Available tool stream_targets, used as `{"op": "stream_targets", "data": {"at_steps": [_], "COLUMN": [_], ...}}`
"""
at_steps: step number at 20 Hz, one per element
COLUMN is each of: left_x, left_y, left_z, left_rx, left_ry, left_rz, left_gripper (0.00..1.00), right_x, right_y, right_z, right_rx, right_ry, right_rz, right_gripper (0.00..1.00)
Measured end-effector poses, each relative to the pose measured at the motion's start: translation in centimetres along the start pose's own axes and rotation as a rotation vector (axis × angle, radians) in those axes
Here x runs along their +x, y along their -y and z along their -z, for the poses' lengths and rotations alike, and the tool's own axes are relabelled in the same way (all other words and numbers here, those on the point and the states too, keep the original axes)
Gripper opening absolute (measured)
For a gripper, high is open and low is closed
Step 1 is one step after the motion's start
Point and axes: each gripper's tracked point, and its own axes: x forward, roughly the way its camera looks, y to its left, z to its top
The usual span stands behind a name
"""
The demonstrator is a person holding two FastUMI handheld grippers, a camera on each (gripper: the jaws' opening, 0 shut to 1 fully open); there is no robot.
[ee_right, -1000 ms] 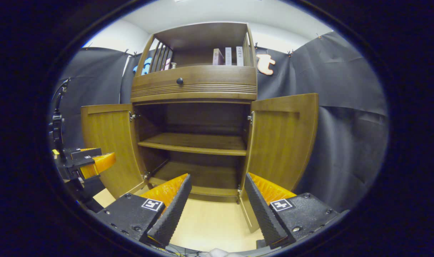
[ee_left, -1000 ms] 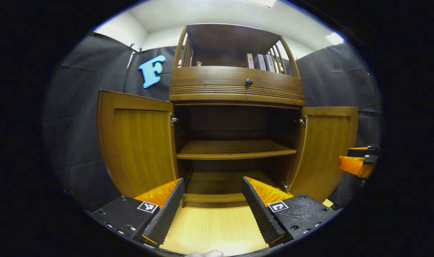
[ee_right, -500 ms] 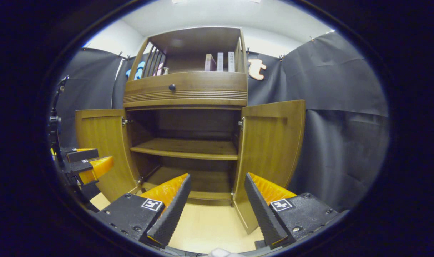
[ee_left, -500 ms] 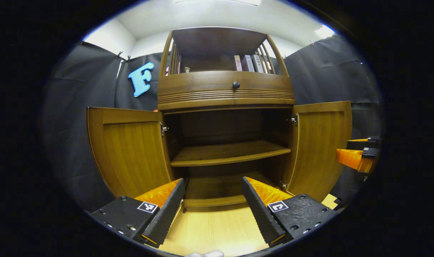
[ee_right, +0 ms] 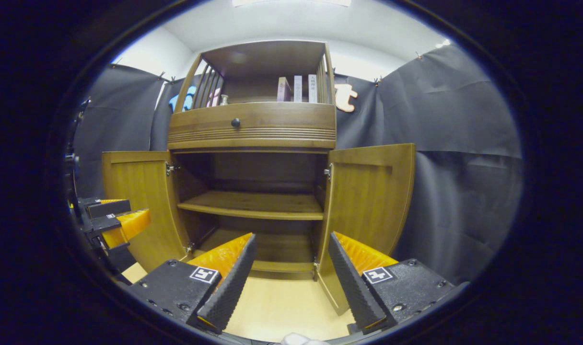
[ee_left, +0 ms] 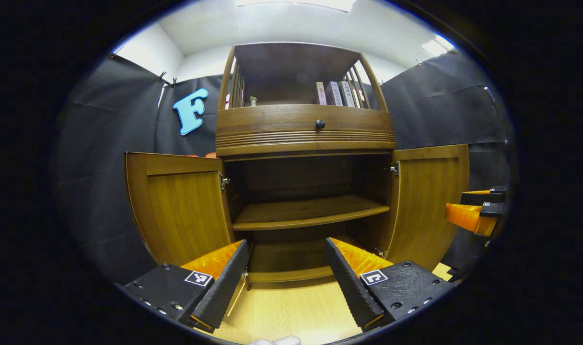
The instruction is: Open the right door of the double-door shoe cabinet with the right hand, and open the left door with the left hand.
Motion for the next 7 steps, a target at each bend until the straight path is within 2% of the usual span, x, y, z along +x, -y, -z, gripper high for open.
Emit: {"op": "stream_targets", "data": {"at_steps": [1,7], "left_x": [-0.04,-0.63], "left_y": [-0.23,-0.95], "left_z": [-0.15,0.06], "left_rx": [0.0,0.002], "left_ry": [0.001,-0.001], "left_rz": [-0.003,-0.012], "left_gripper": [0.96,0.96], "right_x": [-0.02,-0.16], "right_y": [-0.11,-0.52], "right_z": [-0.05,0.39], "right_rx": [-0.001,0.002], "right_ry": [0.001,-0.008], "right_rz": [0.001,0.011], "right_gripper": [0.95,0.95]}}
